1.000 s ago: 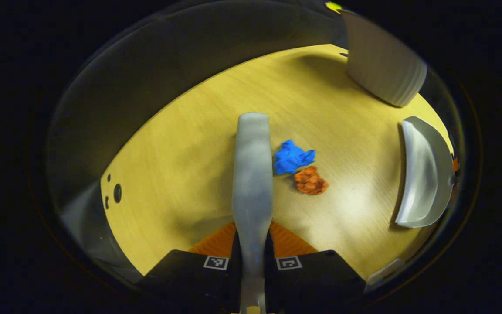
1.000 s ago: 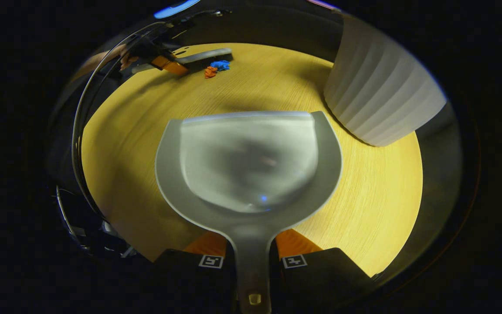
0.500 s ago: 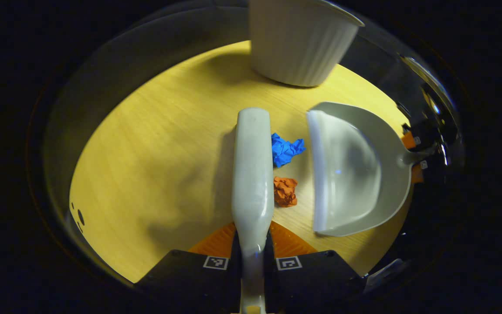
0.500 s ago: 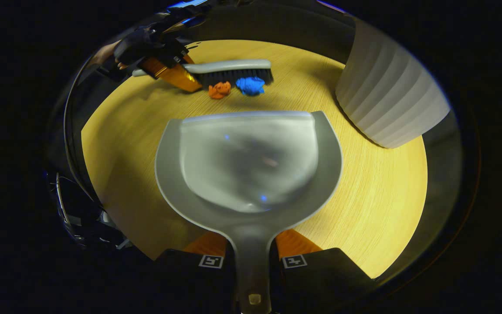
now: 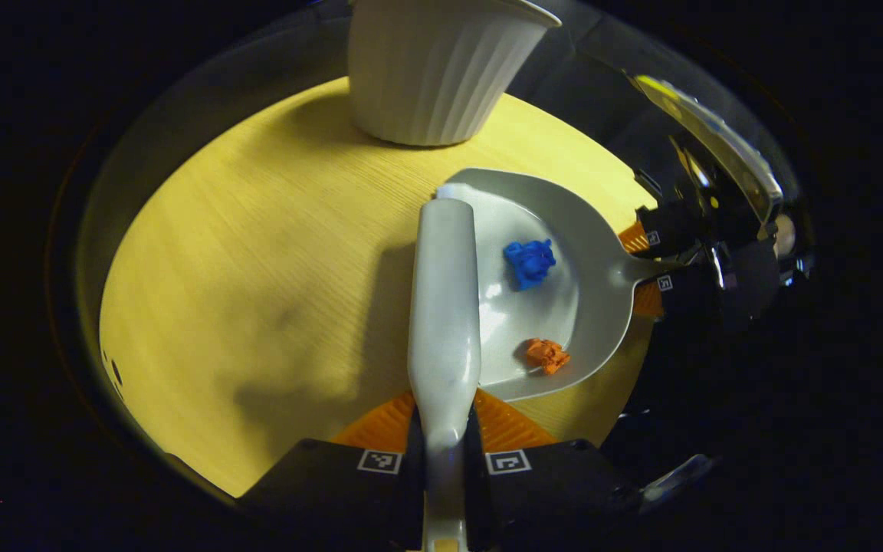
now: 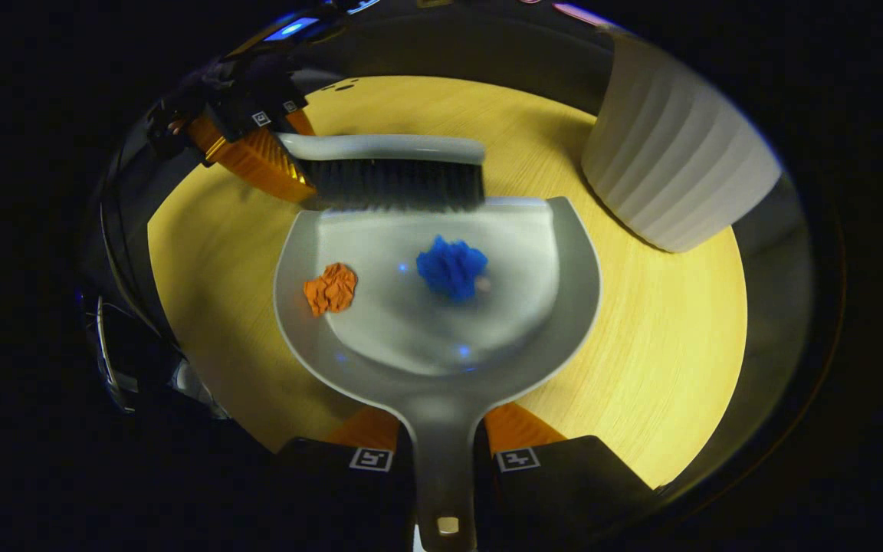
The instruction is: Pick up the small broom and dustpan from the desktop, sweep the trash into the dustpan with the broom, and then empty the trash into the garbage bin.
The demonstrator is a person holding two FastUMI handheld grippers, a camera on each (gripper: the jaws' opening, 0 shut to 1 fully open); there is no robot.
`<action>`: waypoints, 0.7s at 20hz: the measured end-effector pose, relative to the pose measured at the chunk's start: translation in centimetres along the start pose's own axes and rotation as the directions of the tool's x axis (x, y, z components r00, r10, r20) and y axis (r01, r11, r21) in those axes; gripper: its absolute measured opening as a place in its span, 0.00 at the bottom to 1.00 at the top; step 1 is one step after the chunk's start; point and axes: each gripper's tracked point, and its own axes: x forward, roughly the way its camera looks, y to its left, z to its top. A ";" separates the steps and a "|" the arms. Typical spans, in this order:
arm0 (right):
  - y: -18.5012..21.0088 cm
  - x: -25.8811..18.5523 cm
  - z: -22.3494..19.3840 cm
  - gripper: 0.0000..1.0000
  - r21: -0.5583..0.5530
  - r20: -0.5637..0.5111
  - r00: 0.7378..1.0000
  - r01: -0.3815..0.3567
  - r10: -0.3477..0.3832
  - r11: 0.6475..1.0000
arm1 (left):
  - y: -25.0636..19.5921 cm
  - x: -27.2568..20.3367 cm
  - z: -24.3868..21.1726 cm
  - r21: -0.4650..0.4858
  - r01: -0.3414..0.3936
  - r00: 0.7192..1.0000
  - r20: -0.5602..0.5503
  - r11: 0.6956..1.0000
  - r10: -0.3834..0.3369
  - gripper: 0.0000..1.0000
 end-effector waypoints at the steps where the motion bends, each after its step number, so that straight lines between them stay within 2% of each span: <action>1: 0.2 -0.2 0.2 0.34 0.028 0.015 1.000 -0.006 0.005 1.000 | 0.2 -0.9 -0.1 -0.050 -0.025 0.999 0.037 0.998 0.027 0.25; 4: -0.3 -1.0 0.1 0.34 0.052 0.042 0.999 0.018 -0.020 0.999 | 0.2 -4.9 -1.3 -0.200 -0.117 0.979 0.144 0.973 0.147 0.26; 6: -0.7 -1.8 0.3 0.34 0.063 0.040 0.998 0.042 -0.045 0.997 | 1.6 -7.6 -3.6 -0.322 -0.139 0.954 0.212 0.937 0.214 0.25; 9: -0.7 -3.6 1.3 0.34 0.071 0.021 0.999 0.043 -0.045 0.997 | 3.1 -6.7 -9.2 -0.438 -0.165 0.917 0.263 0.884 0.301 0.26; 12: -1.6 -5.8 2.9 0.34 0.014 0.030 0.997 0.072 -0.072 0.997 | 5.5 -5.2 -14.5 -0.505 -0.161 0.903 0.270 0.848 0.333 0.25; 14: -2.1 -7.4 4.0 0.34 0.022 0.031 0.998 0.058 -0.058 0.998 | 7.5 -3.9 -17.5 -0.527 -0.146 0.902 0.277 0.837 0.332 0.25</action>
